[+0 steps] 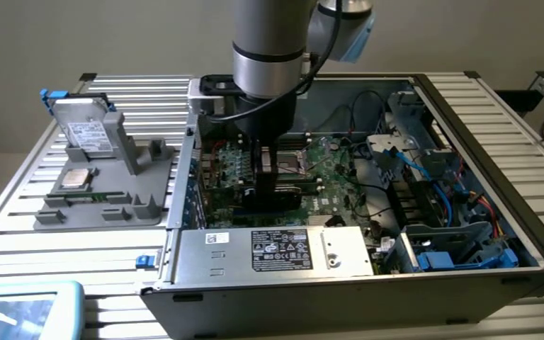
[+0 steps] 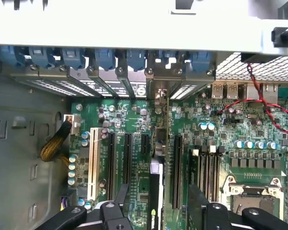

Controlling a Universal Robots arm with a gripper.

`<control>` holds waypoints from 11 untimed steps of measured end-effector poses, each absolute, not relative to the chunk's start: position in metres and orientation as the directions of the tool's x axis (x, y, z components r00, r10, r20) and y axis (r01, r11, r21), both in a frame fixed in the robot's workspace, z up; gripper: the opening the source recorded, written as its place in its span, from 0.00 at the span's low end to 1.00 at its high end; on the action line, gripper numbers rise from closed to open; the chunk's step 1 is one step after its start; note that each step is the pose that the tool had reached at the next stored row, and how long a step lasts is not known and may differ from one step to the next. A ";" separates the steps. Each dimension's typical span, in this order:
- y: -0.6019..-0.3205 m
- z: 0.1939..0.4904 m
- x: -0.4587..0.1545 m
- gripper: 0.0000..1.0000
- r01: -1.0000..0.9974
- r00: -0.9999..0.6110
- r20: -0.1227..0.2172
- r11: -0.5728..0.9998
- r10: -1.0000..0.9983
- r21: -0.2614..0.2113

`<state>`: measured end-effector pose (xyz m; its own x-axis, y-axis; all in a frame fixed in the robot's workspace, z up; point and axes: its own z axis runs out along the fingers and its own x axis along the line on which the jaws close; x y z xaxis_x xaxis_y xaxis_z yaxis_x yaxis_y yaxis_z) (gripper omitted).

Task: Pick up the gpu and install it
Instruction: 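Insert the gpu into the slot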

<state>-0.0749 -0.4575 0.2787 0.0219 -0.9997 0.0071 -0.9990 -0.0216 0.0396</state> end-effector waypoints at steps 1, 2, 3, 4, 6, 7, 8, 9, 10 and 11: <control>-0.458 0.282 -0.075 0.60 -0.999 0.022 0.007 -0.022 -1.000 0.040; -0.458 0.286 -0.075 0.60 -0.999 0.022 0.007 -0.021 -1.000 0.039; -0.457 0.289 -0.075 0.60 -0.999 0.022 0.007 -0.021 -1.000 0.039; -0.458 0.292 -0.075 0.60 -0.999 0.022 0.007 -0.021 -1.000 0.039; -0.457 0.292 -0.075 0.60 -0.999 0.022 0.007 -0.021 -1.000 0.039; -0.457 0.292 -0.075 0.60 -0.999 0.022 0.007 -0.021 -1.000 0.039; -0.458 0.292 -0.075 0.60 -0.999 0.022 0.007 -0.021 -1.000 0.039; -0.458 0.292 -0.075 0.60 -0.999 0.022 0.007 -0.021 -1.000 0.039; -0.458 0.292 -0.075 0.60 -0.999 0.022 0.007 -0.021 -1.000 0.039; -0.458 0.292 -0.075 0.60 -0.999 0.022 0.007 -0.021 -1.000 0.039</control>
<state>-0.0753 -0.4575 0.2919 0.0217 -0.9997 0.0072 -0.9990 -0.0214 0.0394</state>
